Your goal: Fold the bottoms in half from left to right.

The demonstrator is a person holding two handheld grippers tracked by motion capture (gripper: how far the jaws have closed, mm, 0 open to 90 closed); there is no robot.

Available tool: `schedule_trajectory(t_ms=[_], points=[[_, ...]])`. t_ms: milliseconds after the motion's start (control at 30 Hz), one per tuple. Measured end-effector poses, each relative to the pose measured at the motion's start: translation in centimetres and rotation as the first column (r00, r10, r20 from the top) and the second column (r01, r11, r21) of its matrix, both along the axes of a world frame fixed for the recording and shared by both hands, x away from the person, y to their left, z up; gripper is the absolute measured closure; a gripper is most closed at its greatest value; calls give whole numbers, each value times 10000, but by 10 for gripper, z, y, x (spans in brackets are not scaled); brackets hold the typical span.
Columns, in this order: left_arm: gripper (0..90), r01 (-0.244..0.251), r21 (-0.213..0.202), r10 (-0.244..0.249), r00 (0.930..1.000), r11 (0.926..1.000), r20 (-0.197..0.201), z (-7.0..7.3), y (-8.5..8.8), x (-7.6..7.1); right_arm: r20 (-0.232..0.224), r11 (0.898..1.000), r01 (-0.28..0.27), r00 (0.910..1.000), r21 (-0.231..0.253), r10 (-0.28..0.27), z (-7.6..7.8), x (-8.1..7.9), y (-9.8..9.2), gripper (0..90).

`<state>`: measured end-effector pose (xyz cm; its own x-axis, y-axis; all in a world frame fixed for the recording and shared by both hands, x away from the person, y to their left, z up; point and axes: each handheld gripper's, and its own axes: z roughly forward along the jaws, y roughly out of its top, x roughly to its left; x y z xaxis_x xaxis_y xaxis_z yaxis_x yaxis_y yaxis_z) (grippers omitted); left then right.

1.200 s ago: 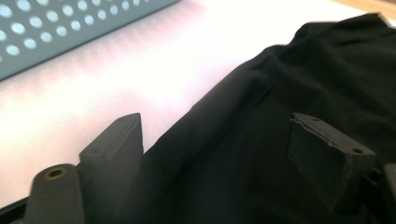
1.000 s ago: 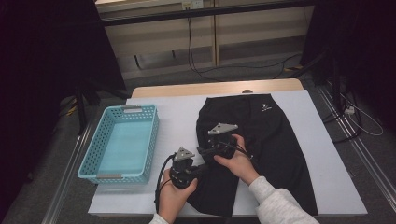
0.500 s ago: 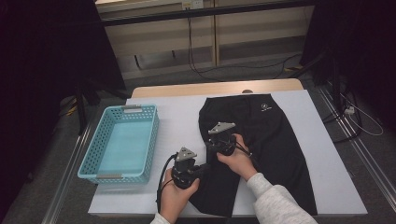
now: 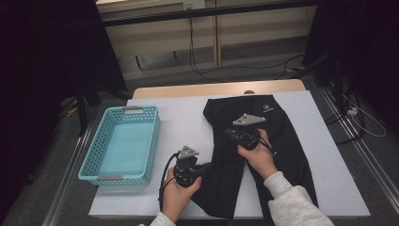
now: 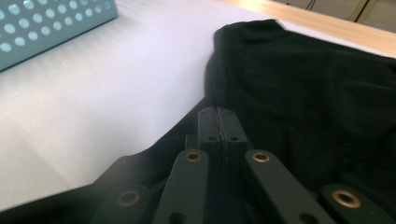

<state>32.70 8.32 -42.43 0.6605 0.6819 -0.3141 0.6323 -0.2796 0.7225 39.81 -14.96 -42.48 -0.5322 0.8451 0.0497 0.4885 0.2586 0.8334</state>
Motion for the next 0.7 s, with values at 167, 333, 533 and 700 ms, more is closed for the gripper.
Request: schedule_trajectory(t_ms=[167,333,533,700], points=[[892,73,-17,-74,9997,10000,-225,-2,-4,5,212,9995,283,9994,-139,-280,2,-5,-17,900],[892,220,-68,-222,9994,9997,-282,-3,-8,6,-182,10000,31,9998,93,-29,-1,-12,-26,872],[892,310,-203,-312,9994,9993,-130,1,-11,1,-189,9976,-692,9974,22,693,-3,-8,6,582],[891,568,-249,-574,9981,9981,-209,0,-13,-2,-369,9967,-811,9961,-91,807,-4,1,31,386]])
